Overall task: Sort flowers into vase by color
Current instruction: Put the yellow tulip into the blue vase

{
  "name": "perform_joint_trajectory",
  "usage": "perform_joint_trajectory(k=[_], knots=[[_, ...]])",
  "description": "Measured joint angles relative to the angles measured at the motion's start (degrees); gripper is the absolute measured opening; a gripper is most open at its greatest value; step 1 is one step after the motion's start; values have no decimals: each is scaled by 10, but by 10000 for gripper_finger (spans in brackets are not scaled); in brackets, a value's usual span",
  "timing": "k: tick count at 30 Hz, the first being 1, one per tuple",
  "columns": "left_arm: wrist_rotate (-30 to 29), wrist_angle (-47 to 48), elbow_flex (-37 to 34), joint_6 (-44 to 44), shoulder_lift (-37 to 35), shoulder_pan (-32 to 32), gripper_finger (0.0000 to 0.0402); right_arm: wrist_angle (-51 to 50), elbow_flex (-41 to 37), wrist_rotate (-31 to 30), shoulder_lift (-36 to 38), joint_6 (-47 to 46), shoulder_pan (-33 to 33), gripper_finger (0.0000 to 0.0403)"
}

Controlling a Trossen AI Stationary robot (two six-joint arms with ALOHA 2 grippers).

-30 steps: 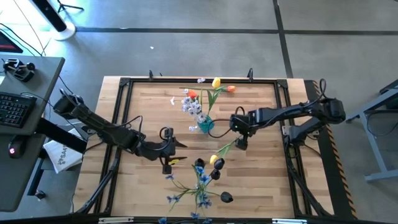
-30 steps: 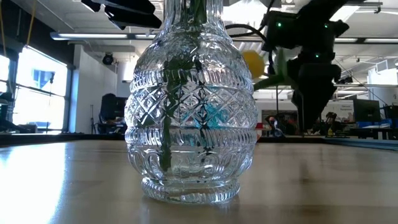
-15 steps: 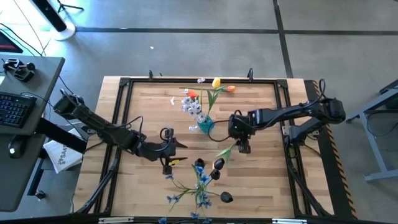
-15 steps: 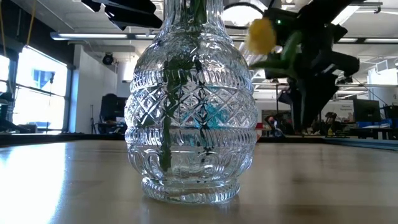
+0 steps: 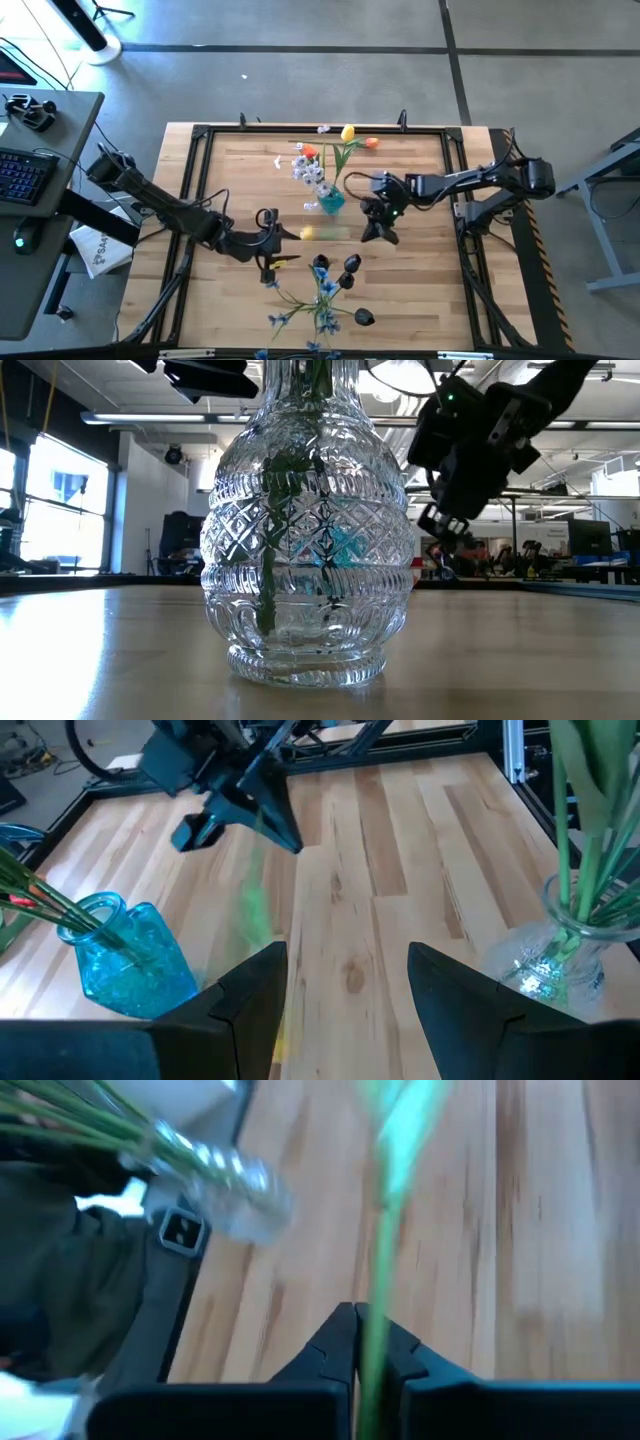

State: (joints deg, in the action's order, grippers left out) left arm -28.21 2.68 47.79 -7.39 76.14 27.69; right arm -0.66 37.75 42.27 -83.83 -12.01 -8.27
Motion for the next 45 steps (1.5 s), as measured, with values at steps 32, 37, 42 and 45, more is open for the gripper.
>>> perform_joint_trajectory(k=[32, 37, 42, 45], knots=[[-27, -17, 0, -4, 0, 11, 197, -99, 4, -429, 17, 150, 94, 197], [-27, -16, 0, -14, 0, 8, 197, -41, 5, -406, -27, 153, 97, 189], [-26, -15, 0, -15, 0, 8, 197, -5, 5, -375, -91, 128, 97, 167], [-26, -13, 0, -15, 0, 8, 197, 3, 17, -382, -120, 120, 97, 140]])
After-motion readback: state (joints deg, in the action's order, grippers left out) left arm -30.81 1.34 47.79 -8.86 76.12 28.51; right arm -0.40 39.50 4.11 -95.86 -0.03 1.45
